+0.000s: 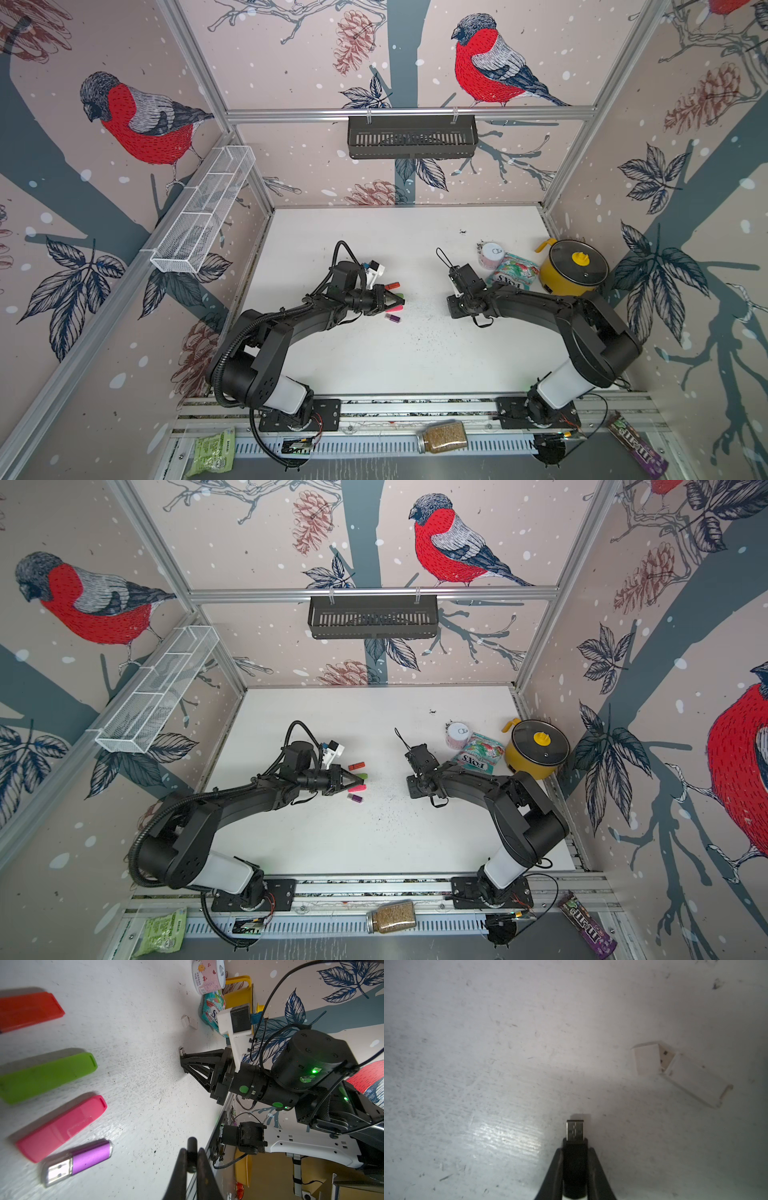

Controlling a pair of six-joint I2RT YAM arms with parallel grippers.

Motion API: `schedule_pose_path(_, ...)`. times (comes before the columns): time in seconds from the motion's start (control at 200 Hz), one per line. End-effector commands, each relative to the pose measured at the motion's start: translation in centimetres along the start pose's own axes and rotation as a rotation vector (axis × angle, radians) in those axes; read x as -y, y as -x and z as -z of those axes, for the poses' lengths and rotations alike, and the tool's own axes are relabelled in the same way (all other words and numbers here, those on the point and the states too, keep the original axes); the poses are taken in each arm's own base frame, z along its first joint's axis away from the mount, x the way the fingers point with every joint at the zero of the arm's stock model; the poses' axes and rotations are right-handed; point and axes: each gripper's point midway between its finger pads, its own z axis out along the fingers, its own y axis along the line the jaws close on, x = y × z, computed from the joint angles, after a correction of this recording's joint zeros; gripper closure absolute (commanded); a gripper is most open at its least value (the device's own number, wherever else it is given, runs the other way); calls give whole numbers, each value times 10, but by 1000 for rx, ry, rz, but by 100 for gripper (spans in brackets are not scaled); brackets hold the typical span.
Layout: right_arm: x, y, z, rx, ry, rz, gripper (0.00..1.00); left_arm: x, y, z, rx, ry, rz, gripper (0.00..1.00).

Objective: Close the usb drive cover
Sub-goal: Pick up the USB drive from the center of the board, then close the cover of the USB drive.

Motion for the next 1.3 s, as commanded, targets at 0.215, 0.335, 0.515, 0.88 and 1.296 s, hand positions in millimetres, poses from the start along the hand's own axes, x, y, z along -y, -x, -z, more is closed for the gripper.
schedule_pose_path(0.215, -41, 12, 33, 45, 53, 306, 84, 10, 4, 0, 5, -35, -23, 96)
schedule_pose_path(0.335, -62, 33, 50, 173, 115, 407, 87, 11, 5, 1, 9, -37, -22, 96)
schedule_pose_path(0.515, -97, 44, 64, 322, 217, 577, 83, 12, 5, 1, 6, -39, -17, 96)
schedule_pose_path(0.88, -132, 51, 80, 468, 346, 682, 83, 11, 0, 0, -14, -56, -12, 96)
schedule_pose_path(1.296, -150, 43, 82, 477, 401, 685, 83, 10, 2, 0, 0, -53, -10, 96)
